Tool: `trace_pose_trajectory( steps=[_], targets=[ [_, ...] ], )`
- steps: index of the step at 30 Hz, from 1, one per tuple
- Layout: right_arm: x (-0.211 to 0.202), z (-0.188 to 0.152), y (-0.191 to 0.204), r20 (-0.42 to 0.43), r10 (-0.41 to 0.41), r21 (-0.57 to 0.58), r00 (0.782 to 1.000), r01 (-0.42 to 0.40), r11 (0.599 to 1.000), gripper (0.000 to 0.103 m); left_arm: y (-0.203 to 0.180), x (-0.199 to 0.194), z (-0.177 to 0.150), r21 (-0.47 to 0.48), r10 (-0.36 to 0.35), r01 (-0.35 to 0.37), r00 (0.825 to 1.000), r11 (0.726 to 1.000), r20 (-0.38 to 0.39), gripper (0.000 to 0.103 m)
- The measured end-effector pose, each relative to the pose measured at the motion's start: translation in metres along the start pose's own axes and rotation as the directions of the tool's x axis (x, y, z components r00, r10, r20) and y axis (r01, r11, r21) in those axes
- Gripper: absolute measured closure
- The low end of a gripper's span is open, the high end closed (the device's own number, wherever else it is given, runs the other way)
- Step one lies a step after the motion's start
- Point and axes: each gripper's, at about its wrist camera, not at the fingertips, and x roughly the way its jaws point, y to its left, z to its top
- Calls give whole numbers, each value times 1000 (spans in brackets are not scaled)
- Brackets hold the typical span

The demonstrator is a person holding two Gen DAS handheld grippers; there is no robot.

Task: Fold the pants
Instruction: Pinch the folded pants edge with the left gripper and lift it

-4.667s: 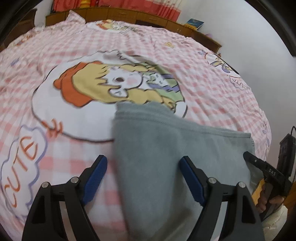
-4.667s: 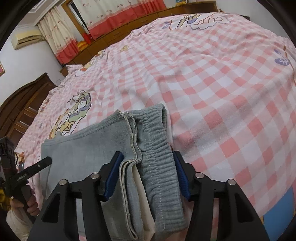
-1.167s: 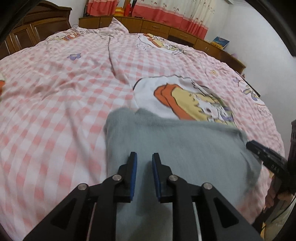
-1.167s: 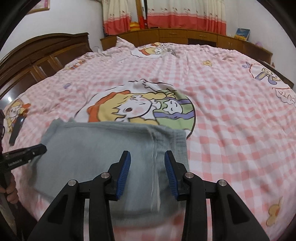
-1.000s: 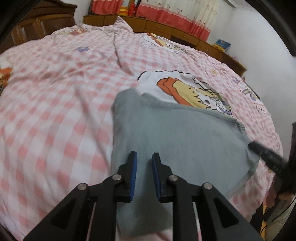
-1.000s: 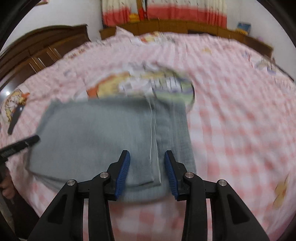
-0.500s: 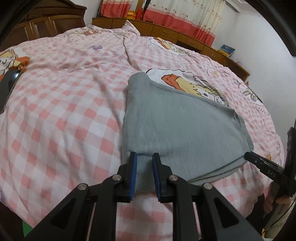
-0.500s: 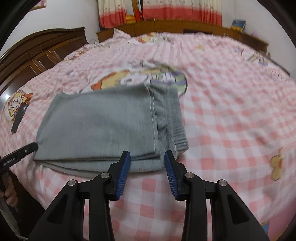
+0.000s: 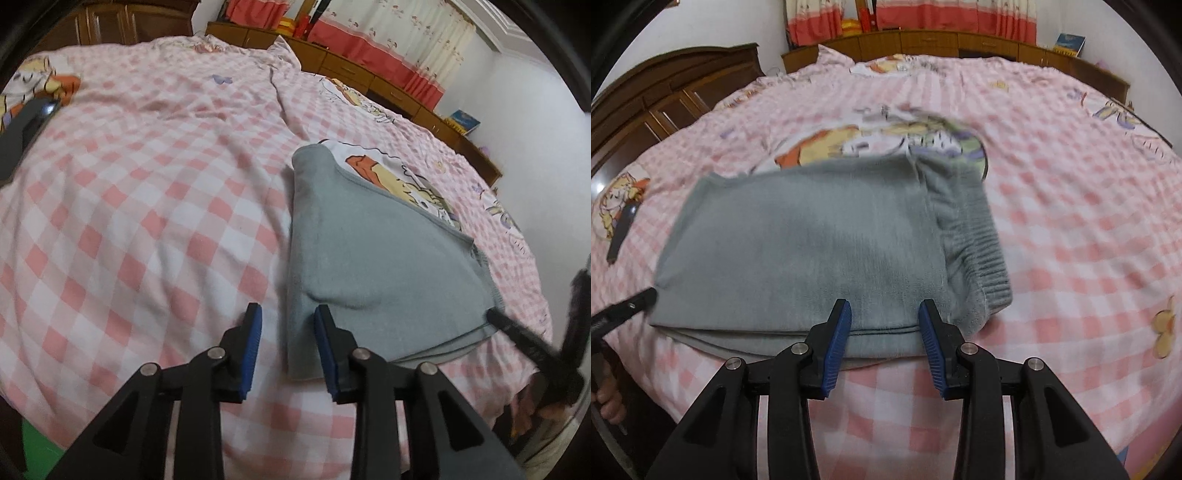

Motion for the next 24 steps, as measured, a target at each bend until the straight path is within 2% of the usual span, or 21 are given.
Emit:
trace_pose_trajectory(
  steps=[4,7,10,12,17,19,22,24],
  targets=[
    [4,-7,-8,23,38,38,999,-39,999,64,-2,0,0,-8,-96,95,995,995,-9,75],
    [4,-9,-9,32,46,37,998,-47,998,64,-7,1,1,11,-88,88,996,996,1,75],
    [6,-12,-7,55,41,26,998,-42,999,64,-4,7,2,-22,-87,87,996,996,-17,75],
    [7,-12,-5,60,32,13,998,-33,999,64,-5,5,1,-33,-101,101,995,994,-15,81],
    [8,-13,-9,68,52,28,996,-54,998,64,-20,-10,-1,17,-111,111,994,994,19,84],
    [7,-14,-9,70,54,28,996,-56,998,64,-27,-11,-2,56,-90,88,995,995,36,84],
    [7,-14,-9,70,56,27,996,-58,998,64,-28,-3,-4,54,-35,33,999,998,36,81],
    [7,-14,-10,70,63,33,996,-66,997,64,-21,7,-4,16,-35,35,999,999,31,70]
  ],
)
